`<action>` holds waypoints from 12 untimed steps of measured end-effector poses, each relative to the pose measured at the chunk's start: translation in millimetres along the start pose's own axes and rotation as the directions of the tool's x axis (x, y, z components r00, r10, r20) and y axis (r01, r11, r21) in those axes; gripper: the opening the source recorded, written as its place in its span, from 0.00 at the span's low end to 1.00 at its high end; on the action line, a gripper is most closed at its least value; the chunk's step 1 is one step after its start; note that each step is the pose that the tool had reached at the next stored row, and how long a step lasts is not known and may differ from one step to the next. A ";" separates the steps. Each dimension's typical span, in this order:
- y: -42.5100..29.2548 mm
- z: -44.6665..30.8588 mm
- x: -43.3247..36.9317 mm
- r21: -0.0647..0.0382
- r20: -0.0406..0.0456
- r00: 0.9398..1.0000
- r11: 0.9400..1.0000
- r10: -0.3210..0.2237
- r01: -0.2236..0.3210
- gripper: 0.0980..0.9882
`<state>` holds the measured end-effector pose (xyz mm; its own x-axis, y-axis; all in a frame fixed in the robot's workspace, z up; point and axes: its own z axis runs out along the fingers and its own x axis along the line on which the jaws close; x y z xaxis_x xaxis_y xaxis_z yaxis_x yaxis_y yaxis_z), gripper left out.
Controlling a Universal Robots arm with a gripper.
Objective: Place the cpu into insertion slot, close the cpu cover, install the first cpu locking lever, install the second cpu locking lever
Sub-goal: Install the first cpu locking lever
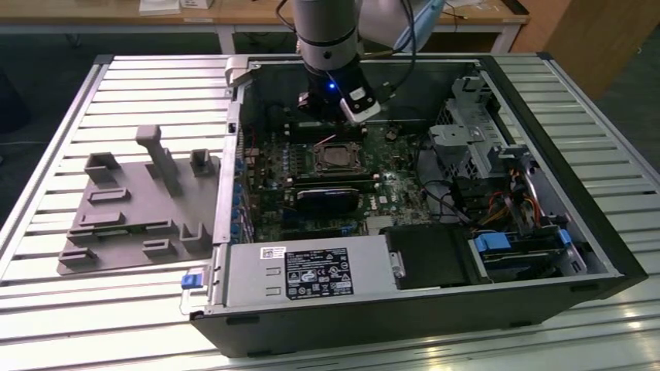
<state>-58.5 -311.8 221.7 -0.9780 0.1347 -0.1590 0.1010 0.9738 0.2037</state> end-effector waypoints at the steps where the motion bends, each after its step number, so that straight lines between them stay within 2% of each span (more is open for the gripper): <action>1: 0.3 0.5 0.2 0.001 0.001 1.000 1.000 0.000 0.000 0.00; 6: 3.4 2.5 0.9 0.005 0.003 1.000 1.000 -0.001 0.001 0.00; 12: 4.5 5.5 1.7 0.015 0.006 1.000 1.000 -0.004 0.004 0.00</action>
<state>-58.7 -306.1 217.0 -0.9773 0.1322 -0.1654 0.1002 0.9769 0.1890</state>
